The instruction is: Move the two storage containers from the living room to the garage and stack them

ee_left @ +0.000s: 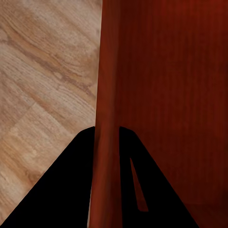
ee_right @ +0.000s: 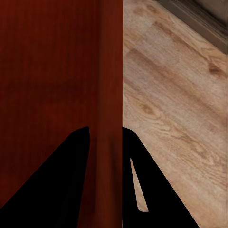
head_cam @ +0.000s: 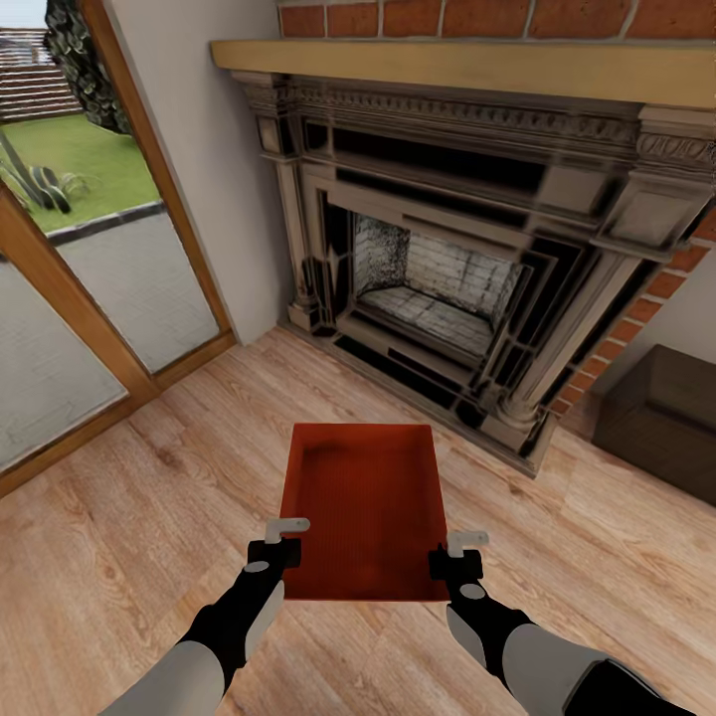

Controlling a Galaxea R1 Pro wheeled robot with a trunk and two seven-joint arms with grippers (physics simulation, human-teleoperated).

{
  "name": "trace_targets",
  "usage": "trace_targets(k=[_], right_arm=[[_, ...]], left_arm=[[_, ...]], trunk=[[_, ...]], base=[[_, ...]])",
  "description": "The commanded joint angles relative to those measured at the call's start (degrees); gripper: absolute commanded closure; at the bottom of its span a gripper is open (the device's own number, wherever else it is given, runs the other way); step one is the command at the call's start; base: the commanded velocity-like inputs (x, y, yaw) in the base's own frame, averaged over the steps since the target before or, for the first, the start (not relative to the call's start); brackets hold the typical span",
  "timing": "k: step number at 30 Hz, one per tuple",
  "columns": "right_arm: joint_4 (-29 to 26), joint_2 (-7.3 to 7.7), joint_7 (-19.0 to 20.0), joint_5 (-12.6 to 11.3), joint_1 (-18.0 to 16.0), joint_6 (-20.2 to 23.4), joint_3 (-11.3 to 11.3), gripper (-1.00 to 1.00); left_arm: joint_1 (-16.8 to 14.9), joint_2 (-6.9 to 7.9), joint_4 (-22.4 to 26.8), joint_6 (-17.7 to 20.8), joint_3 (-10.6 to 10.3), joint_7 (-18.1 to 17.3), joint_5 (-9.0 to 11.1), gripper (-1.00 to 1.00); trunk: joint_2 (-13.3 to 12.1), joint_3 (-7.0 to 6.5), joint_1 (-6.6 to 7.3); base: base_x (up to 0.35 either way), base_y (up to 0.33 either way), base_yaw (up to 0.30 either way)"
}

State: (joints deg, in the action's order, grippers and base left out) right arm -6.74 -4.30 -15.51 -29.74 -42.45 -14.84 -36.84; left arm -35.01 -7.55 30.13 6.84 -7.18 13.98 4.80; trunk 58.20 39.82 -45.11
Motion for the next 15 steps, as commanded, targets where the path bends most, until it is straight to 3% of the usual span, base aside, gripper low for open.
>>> trace_targets(k=[1, 15], right_arm=[[0.41, 0.08, -0.05, -0.4, 0.0, -0.01, -0.08, 1.0], [0.41, 0.08, -0.05, -0.42, 0.0, -0.03, -0.08, 1.0]], left_arm=[[-0.06, 0.52, 0.28, 0.36, 3.93, 0.7, -0.06, 1.0], [-0.08, 0.52, 0.28, 0.35, 3.92, 0.7, -0.06, 1.0]], trunk=[[0.03, -0.05, 0.0], [0.03, -1.34, 0.0]], base=[[0.0, 0.0, 0.0], [0.0, 0.0, 0.0]])
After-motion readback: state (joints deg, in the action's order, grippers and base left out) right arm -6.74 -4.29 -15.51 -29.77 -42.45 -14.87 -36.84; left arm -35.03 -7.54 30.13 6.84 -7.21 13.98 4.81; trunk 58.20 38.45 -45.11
